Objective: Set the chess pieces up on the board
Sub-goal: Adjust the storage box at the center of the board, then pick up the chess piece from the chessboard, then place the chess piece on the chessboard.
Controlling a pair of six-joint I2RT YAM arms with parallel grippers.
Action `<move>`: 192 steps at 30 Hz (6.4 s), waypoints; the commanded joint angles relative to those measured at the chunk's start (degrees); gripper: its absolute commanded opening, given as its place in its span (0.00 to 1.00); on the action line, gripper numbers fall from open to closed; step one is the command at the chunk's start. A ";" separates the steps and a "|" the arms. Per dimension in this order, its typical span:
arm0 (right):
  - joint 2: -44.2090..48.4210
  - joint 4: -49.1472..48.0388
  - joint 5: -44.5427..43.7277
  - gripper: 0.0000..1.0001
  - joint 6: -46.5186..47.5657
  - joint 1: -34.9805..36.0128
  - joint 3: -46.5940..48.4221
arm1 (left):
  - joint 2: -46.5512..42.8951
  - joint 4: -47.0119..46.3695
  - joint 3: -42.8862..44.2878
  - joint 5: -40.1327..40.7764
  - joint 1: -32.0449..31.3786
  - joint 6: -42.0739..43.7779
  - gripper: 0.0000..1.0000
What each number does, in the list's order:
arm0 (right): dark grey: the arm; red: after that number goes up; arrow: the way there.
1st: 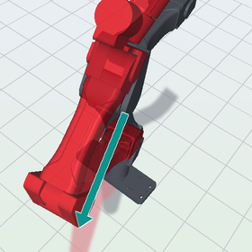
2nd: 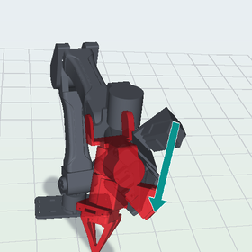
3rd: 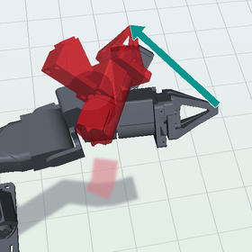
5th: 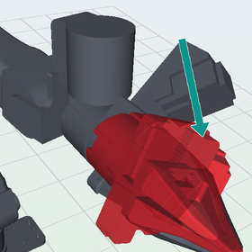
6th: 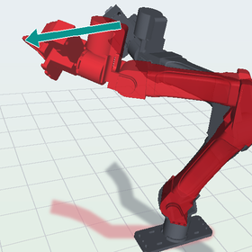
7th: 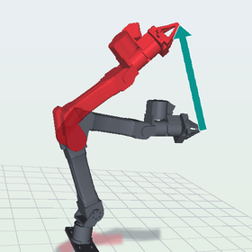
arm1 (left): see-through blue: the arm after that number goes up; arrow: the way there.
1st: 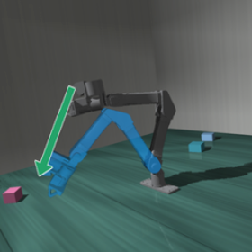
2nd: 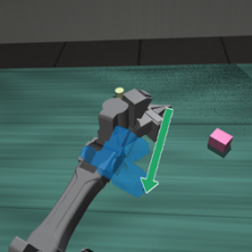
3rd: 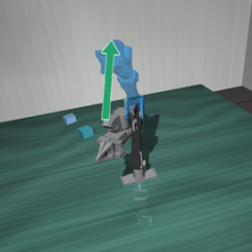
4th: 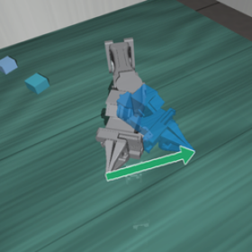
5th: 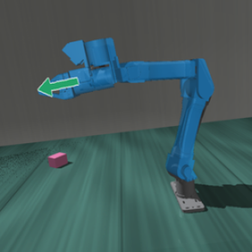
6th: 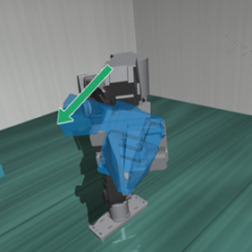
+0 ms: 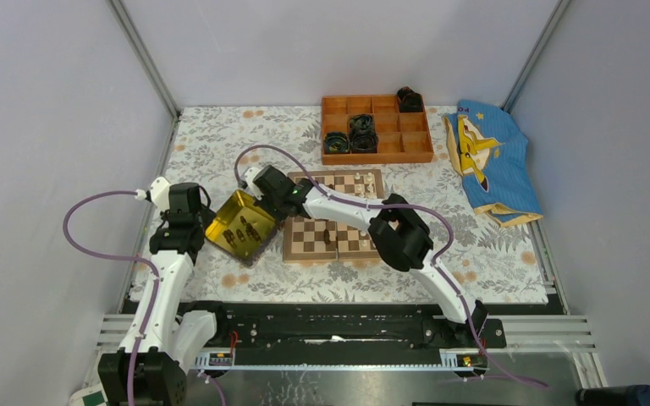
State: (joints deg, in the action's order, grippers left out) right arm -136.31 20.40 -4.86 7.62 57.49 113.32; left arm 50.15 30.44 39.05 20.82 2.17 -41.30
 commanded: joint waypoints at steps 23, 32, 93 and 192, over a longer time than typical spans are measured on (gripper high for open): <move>-3.25 2.68 5.92 0.37 7.89 -4.51 10.56 | -0.42 -1.45 -1.25 0.97 -0.07 -1.33 0.42; 5.28 -1.35 1.55 0.60 5.77 -5.76 3.91 | -0.74 -2.04 -1.68 0.67 -0.05 -0.86 0.42; 19.73 -7.23 -3.99 0.40 -10.27 -16.96 -22.94 | -4.36 -7.96 -3.99 -9.84 -0.09 4.12 0.75; 1.90 3.63 1.17 0.07 -7.84 -14.69 5.50 | -5.88 -8.79 -4.69 -11.56 -0.05 3.02 0.75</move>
State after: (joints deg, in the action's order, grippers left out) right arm -133.86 22.20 -3.51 -0.93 42.33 114.80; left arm 45.28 24.84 34.89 10.33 2.17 -38.26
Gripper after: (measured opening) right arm 0.202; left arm 0.751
